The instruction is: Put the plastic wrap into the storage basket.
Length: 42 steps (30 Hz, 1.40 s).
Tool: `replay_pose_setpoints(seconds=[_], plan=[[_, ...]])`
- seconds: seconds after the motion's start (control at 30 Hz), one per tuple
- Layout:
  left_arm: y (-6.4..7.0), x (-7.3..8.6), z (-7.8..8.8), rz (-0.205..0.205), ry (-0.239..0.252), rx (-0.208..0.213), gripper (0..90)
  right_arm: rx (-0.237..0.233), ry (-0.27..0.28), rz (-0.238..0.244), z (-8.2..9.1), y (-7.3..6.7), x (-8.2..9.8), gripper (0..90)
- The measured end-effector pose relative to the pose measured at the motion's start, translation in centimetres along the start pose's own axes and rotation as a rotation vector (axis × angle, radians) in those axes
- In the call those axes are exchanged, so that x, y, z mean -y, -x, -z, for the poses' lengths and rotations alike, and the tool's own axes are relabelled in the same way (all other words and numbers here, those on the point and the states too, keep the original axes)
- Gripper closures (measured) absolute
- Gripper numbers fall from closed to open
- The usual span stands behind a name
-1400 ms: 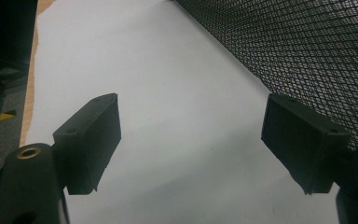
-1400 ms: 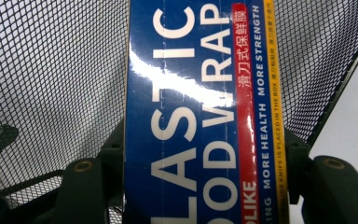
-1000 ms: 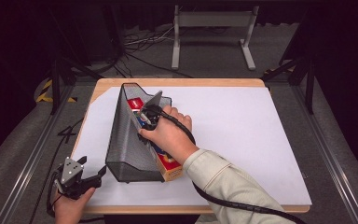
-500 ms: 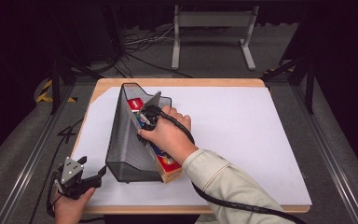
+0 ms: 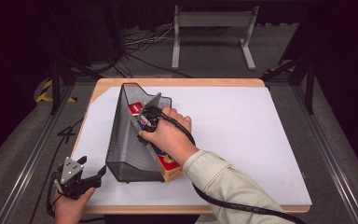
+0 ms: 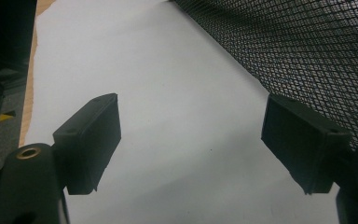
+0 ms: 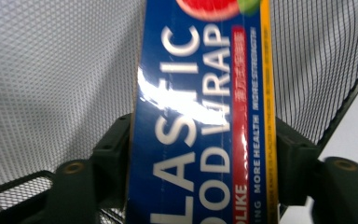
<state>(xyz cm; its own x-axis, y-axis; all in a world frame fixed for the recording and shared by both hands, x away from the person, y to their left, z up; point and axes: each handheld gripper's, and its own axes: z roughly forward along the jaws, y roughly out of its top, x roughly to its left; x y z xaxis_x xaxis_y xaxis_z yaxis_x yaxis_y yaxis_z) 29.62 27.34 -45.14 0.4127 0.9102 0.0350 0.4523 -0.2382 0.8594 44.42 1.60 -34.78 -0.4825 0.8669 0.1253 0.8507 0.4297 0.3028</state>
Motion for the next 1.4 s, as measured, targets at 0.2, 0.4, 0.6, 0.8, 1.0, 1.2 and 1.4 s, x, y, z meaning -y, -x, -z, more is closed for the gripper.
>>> replay_pose_setpoints(seconds=[0.2,0.4,0.6,0.8,1.0,1.2,1.4], plan=[[0.1,0.0,-0.1,-0.008,-0.004,0.000,20.4,-0.010,0.033,0.023,0.7,0.7,0.7,28.7],[0.0,0.1,-0.1,0.001,-0.003,-0.002,20.4,-0.048,0.134,0.067,2.8,1.0,1.1,26.7],[0.1,0.0,-0.1,0.002,0.001,-0.004,20.4,-0.102,0.271,0.136,5.5,0.8,1.9,25.9],[0.1,-0.2,-0.1,-0.001,0.008,-0.005,20.4,-0.150,0.363,0.185,7.0,1.0,3.2,25.9],[0.2,-0.3,-0.3,-0.002,0.005,-0.002,20.4,-0.175,0.436,0.247,7.9,1.7,4.1,25.6],[0.3,-0.4,-0.5,-0.007,0.008,0.000,20.4,-0.157,0.498,0.325,8.9,3.4,5.5,24.3],[0.4,-0.5,-0.4,-0.011,0.007,-0.003,20.4,-0.158,0.529,0.324,10.1,5.3,7.0,24.2]])
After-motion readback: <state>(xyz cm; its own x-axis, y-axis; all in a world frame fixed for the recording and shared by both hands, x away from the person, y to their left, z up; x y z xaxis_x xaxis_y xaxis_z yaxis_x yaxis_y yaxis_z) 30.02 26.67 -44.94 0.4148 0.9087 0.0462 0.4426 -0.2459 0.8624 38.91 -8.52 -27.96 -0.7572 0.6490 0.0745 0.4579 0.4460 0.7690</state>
